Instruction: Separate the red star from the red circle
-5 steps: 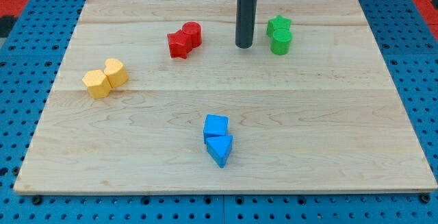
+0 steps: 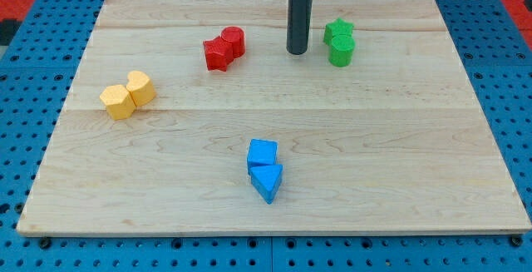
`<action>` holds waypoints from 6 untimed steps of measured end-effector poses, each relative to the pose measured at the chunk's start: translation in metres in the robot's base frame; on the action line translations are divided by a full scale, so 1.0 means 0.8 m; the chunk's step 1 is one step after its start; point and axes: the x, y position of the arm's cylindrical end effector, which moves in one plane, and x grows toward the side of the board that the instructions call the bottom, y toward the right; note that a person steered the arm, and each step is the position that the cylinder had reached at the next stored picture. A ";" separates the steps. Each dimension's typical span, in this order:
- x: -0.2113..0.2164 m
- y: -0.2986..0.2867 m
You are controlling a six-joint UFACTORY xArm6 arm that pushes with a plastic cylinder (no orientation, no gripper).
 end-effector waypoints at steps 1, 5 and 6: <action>-0.032 -0.018; -0.031 -0.154; 0.023 -0.142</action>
